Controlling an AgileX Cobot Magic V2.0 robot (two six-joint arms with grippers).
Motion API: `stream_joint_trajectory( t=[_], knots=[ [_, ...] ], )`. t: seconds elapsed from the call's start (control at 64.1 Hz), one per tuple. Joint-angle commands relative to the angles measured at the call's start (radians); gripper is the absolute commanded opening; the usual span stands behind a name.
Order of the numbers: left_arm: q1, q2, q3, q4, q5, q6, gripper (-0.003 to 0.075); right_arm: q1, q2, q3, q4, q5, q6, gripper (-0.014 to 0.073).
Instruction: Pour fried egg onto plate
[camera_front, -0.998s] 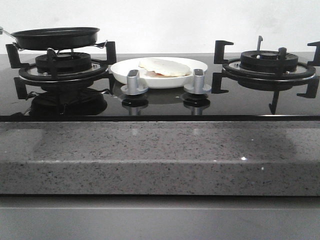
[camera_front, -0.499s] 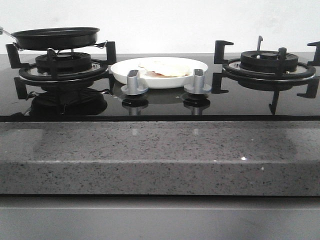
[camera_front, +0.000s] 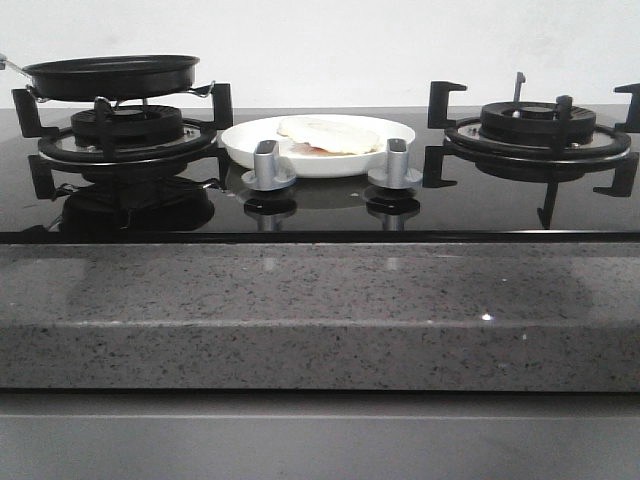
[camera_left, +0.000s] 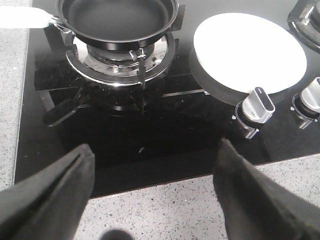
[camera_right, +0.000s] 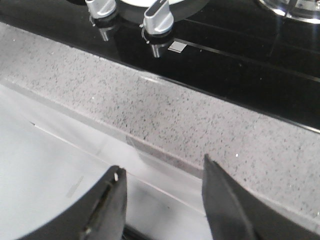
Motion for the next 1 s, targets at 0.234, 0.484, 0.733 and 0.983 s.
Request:
stream_joint_trajectory(
  t=[0.234, 0.484, 0.733, 0.983],
  knots=[
    [-0.009, -0.001, -0.027, -0.008, -0.065, -0.009, 0.0312, -0.001, 0.002, -0.018, 0.008, -0.031, -0.001, 0.0094],
    [-0.009, -0.001, -0.027, -0.008, -0.065, -0.009, -0.0012, -0.001, 0.002, 0.006, 0.008, -0.032, -0.001, -0.0068],
    [-0.009, -0.001, -0.027, -0.010, -0.072, -0.009, -0.0020, -0.001, 0.002, 0.011, 0.007, -0.038, -0.002, -0.0068],
    [-0.009, -0.001, -0.027, -0.010, -0.074, -0.009, -0.0020, -0.001, 0.002, 0.011, 0.007, -0.038, -0.002, -0.0068]
  ],
)
